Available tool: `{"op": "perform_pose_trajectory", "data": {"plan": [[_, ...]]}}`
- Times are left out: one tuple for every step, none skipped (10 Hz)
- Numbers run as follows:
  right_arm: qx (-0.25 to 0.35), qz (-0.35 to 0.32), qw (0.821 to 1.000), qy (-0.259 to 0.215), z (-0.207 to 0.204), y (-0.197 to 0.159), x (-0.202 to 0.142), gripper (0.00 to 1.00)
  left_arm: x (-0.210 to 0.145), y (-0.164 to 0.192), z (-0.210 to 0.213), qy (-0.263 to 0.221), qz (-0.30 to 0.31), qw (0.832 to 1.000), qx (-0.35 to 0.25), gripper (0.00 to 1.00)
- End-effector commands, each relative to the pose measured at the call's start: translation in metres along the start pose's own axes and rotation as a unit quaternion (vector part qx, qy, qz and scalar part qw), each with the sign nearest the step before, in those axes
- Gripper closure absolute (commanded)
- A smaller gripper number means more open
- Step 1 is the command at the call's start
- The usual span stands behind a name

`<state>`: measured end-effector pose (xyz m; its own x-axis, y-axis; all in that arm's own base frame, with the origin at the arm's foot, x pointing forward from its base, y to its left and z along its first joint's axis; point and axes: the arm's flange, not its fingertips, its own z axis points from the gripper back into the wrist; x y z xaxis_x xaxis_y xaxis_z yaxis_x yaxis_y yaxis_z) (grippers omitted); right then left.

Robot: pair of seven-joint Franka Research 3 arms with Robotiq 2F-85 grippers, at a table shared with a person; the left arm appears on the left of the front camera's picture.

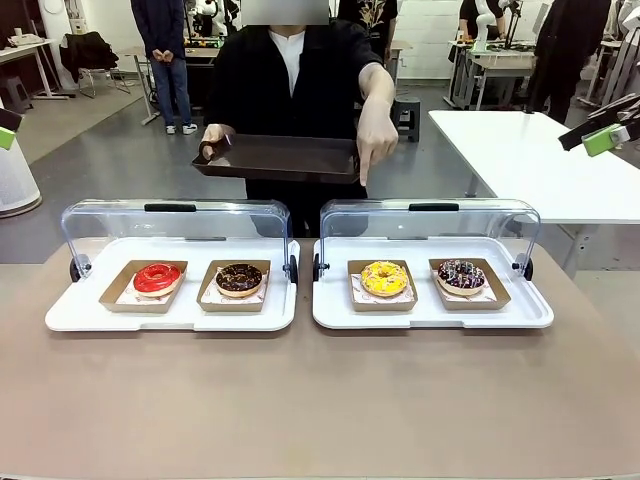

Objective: Provide the desired donut to the person.
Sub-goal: Pick up and lift the Paper togo box containing the Donut pointed at by the person.

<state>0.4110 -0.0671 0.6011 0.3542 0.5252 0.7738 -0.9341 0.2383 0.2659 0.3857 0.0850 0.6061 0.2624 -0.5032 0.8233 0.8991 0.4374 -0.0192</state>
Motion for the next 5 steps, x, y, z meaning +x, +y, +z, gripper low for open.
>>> {"op": "perform_pose_trajectory", "data": {"plan": [[-0.009,0.008,0.999,0.040,-0.013,-0.003,0.020,0.00,0.002,0.000,-0.001,-0.007,0.001,1.000,-0.001,0.00],[-0.019,0.005,0.995,0.094,-0.035,-0.006,0.041,0.00,0.002,0.000,-0.001,-0.007,0.001,1.000,-0.001,0.00],[-0.021,0.003,0.988,0.152,-0.059,-0.009,0.063,0.00,0.002,0.000,-0.001,-0.007,0.001,1.000,-0.001,0.00],[-0.026,0.001,0.980,0.199,-0.085,-0.012,0.085,0.00,0.002,0.000,-0.001,-0.007,0.001,1.000,-0.001,0.00],[-0.017,0.004,0.969,0.248,-0.119,-0.016,0.102,0.00,0.002,0.000,-0.001,-0.007,0.001,1.000,-0.001,0.00]]}}
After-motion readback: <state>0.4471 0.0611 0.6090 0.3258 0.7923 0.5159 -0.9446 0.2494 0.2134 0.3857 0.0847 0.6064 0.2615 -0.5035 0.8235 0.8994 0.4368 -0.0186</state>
